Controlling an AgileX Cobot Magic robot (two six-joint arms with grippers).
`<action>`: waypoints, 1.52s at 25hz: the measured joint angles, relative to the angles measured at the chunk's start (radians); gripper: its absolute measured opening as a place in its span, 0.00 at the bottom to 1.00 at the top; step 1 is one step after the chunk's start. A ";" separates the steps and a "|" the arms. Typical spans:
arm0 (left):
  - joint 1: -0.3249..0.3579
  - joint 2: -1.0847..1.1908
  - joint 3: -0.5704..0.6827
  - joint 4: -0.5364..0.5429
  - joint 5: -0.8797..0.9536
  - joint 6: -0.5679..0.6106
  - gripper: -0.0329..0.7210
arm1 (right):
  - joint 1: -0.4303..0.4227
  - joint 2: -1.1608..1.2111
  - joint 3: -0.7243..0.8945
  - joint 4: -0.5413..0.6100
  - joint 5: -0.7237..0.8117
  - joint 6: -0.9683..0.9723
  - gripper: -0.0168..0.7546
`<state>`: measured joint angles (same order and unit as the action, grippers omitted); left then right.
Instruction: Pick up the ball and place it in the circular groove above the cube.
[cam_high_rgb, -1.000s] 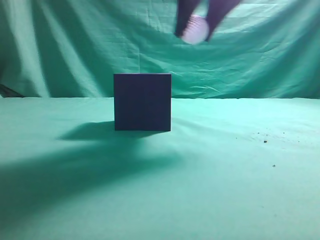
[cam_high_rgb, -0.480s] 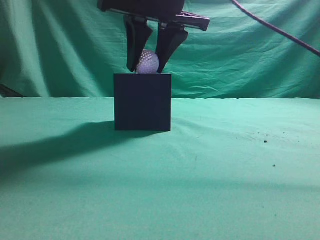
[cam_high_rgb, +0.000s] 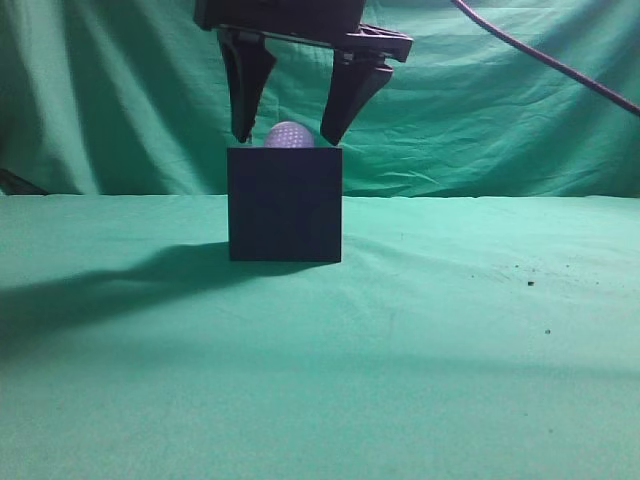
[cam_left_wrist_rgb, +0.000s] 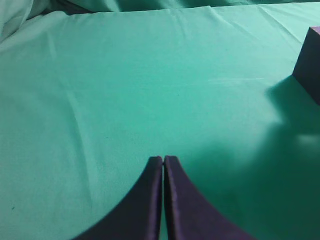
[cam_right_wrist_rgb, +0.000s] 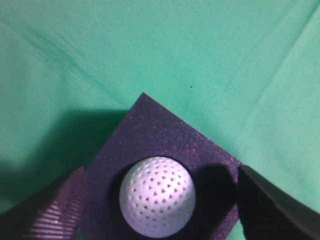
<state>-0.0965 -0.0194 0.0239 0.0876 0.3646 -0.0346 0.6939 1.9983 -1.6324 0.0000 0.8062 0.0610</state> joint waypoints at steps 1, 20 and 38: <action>0.000 0.000 0.000 0.000 0.000 0.000 0.04 | 0.000 0.004 -0.013 0.000 0.010 0.000 0.71; 0.000 0.000 0.000 0.000 0.000 0.000 0.04 | 0.000 -0.311 -0.155 -0.005 0.440 0.052 0.02; 0.000 0.000 0.000 0.000 0.000 0.000 0.04 | 0.000 -1.172 0.705 -0.011 0.214 0.120 0.02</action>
<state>-0.0965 -0.0194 0.0239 0.0876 0.3646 -0.0346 0.6939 0.8259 -0.9271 -0.0108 1.0206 0.1805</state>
